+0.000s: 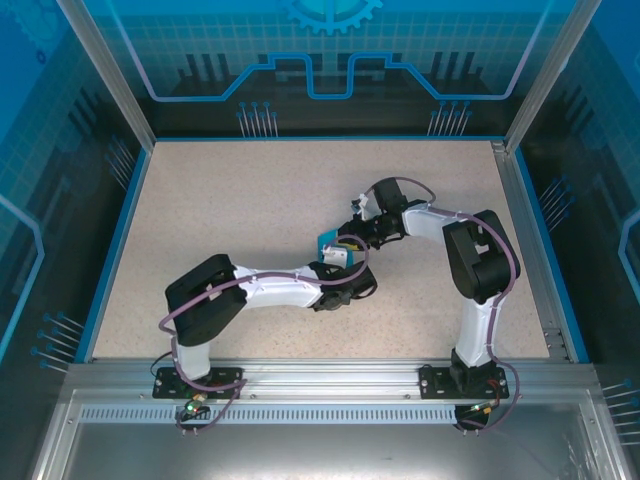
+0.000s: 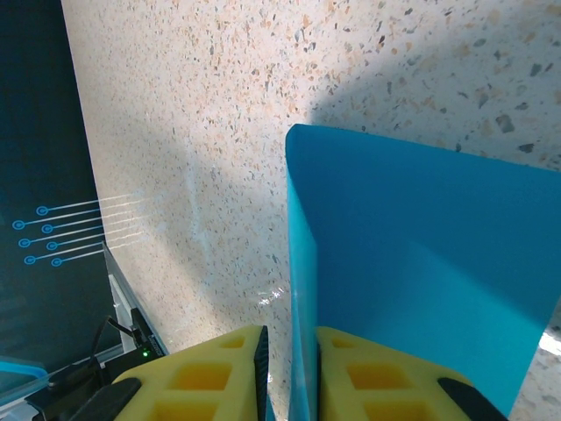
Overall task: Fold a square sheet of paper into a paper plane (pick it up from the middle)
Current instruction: Fourth fold the wing at the center of the table.
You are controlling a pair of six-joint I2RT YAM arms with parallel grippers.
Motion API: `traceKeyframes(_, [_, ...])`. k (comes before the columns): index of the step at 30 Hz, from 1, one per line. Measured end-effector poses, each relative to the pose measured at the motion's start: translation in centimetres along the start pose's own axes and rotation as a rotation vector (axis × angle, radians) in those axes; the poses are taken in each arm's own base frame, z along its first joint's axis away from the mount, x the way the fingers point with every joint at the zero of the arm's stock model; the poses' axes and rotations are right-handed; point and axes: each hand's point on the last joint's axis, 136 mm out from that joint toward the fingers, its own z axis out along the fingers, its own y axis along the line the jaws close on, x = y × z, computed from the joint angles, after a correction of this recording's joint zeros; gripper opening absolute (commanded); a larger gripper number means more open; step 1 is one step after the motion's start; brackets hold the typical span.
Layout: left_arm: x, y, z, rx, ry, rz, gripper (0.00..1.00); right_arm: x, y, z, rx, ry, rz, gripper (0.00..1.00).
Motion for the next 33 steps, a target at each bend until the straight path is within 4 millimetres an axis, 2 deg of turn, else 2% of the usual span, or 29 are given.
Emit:
traceKeyframes(5, [0.37,-0.09,0.82,-0.022,0.008,0.013,0.38,-0.01,0.02,0.00,0.000,0.000,0.004,0.21])
traceKeyframes(14, [0.07,-0.09,0.74,-0.030,0.000,-0.007,0.32,-0.10,0.15,-0.07,0.000,0.000,0.004,0.22])
traceKeyframes(23, [0.03,0.31,0.73,-0.049,-0.007,-0.005,0.33,-0.09,0.15,-0.07,0.000,0.000,0.004,0.20])
traceKeyframes(33, [-0.05,0.39,0.75,-0.053,-0.012,-0.004,0.26,0.04,0.07,-0.07,0.003,0.005,0.010,0.20])
